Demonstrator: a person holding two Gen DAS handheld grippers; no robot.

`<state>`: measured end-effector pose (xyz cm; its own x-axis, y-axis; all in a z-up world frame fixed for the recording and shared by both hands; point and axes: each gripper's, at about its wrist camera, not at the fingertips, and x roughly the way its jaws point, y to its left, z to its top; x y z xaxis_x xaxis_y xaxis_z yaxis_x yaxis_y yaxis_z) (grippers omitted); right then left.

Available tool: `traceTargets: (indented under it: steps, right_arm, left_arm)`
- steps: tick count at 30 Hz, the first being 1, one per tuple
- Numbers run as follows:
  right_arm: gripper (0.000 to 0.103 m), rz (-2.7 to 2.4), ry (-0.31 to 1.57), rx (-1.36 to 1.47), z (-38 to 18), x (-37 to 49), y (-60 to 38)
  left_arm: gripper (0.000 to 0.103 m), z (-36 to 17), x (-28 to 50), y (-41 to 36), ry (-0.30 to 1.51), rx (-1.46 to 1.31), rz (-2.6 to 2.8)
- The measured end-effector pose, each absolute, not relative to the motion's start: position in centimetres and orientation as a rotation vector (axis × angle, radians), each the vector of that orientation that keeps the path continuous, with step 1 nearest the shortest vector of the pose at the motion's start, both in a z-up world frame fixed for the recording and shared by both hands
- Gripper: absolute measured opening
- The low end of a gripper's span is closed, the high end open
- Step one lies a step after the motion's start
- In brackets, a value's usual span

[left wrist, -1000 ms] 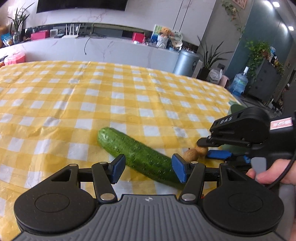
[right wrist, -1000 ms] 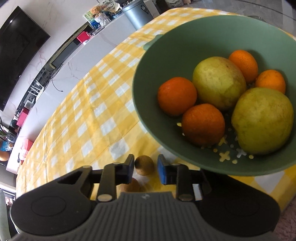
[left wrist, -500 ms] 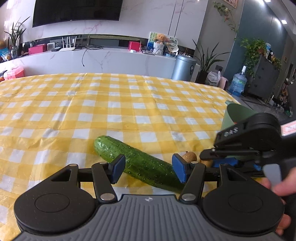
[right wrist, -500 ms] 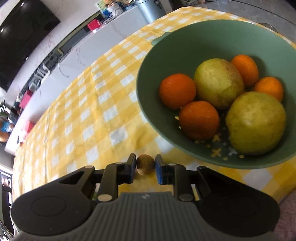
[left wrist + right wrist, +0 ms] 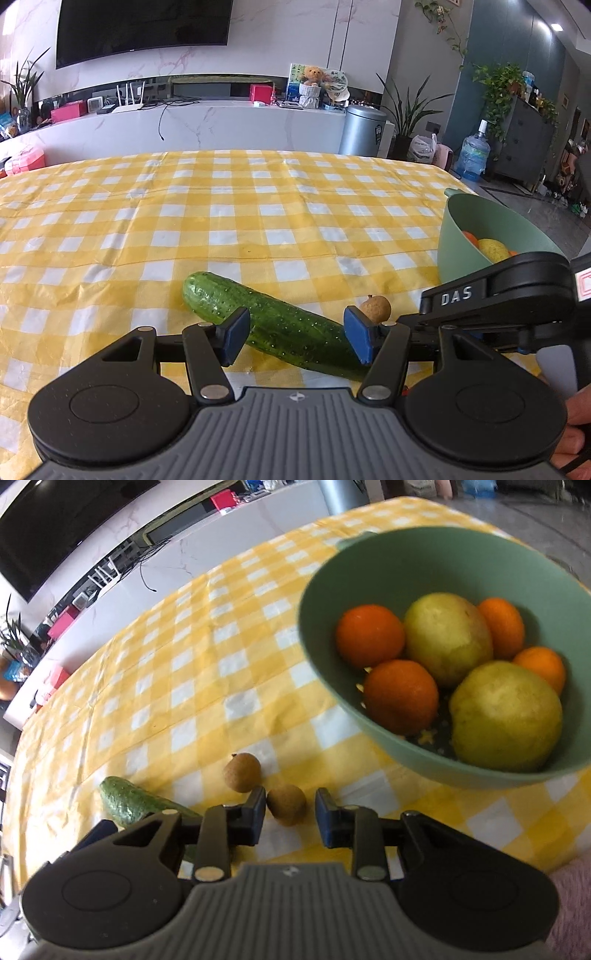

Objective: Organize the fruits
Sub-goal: 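Grasp another longan with the right tool while the left tool approaches a longan, then lift the held longan with the right tool toward the left tool, then close the left tool on a brown longan while the right tool holds its longan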

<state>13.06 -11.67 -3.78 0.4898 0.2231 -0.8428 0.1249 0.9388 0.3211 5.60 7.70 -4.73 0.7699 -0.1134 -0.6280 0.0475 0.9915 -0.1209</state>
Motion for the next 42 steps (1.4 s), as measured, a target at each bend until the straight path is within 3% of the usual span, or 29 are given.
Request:
traceTargets:
  steps: [3, 13, 14, 19, 32, 38, 42]
  right_arm:
    - [0.020, 0.071, 1.062, 0.350, -3.9, 13.0, -11.4]
    - [0.020, 0.082, 1.067, 0.323, -3.8, 14.1, -10.6]
    - [0.020, 0.086, 1.057, 0.353, -3.3, 14.0, -11.1]
    - [0.020, 0.151, 0.996, 0.400, -0.9, 13.8, -13.0]
    - [0.020, 0.247, 1.008, 0.653, -1.6, 14.5, -16.1]
    - [0.020, 0.258, 1.019, 0.747, -2.2, 14.8, -16.8]
    - [0.020, 0.249, 1.029, 0.777, -2.5, 15.0, -16.8]
  left_arm:
    - [0.069, -4.7, 5.6, 7.7, 0.687, -0.099, -0.087]
    - [0.069, -4.6, 6.1, 7.4, 0.734, -0.078, -0.149]
    - [0.072, -4.6, 6.2, 7.1, 0.749, -0.061, -0.196]
    - [0.073, -3.9, 6.5, 4.2, 0.734, 0.142, -0.317]
    - [0.073, -6.6, 9.0, -1.6, 0.770, 0.457, -0.397]
    - [0.063, -7.6, 10.7, -2.5, 0.797, 0.481, -0.382]
    - [0.063, -7.7, 12.0, -2.3, 0.818, 0.423, -0.366]
